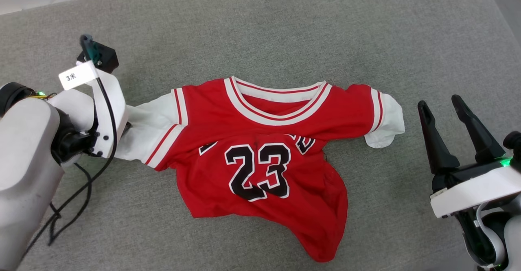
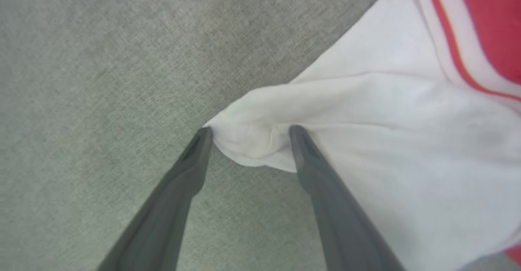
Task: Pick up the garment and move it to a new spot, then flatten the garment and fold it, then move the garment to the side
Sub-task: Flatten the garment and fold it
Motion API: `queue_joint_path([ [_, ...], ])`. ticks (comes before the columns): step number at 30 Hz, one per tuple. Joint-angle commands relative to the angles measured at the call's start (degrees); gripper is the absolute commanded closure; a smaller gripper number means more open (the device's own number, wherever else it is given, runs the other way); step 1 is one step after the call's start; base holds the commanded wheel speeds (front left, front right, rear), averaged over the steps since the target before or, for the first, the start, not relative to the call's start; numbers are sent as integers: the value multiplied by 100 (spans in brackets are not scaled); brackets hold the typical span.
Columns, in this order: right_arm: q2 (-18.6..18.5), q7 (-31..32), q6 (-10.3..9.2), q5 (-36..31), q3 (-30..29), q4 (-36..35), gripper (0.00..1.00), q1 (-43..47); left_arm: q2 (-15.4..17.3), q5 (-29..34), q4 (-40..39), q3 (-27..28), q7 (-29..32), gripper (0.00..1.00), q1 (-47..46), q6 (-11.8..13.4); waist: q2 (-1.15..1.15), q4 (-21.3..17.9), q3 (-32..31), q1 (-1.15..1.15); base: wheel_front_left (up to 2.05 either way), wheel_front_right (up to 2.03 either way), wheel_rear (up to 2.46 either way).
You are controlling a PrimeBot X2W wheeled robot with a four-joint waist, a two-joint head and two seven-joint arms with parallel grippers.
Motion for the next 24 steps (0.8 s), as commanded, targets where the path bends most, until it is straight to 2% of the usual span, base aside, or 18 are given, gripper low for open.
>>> queue_joint_path([
  [1,6,-36,-4,46,19,-21,0,-116,110,70,122,-200,15,0,183,7,0,8,32,0,0,0,0],
  [3,-62,-43,-4,21,60,10,0,-152,72,31,279,-345,-55,0,356,16,0,43,68,0,0,0,0],
  [5,-82,-50,-4,17,74,17,0,-166,-24,-65,357,-295,-167,100,436,45,0,65,82,0,0,0,0],
  [10,-130,-55,-4,1,66,39,0,-175,-136,-151,431,-213,-538,100,492,49,0,139,28,0,0,0,0],
  [13,-188,-28,-4,-4,58,55,0,-152,14,205,419,-363,-917,100,475,59,0,218,-95,0,0,0,0],
  [17,-304,112,-3,7,72,59,0,-158,-158,168,229,-81,-1846,100,330,152,0,331,-319,0,0,0,0],
  [20,-475,430,-4,54,94,54,0,-112,-186,133,-48,144,-2458,100,321,234,0,448,-498,0,0,0,0],
  [24,-787,1175,-3,186,51,48,0,-49,-118,86,-691,339,-2947,100,489,314,0,677,-663,0,0,0,0],
])
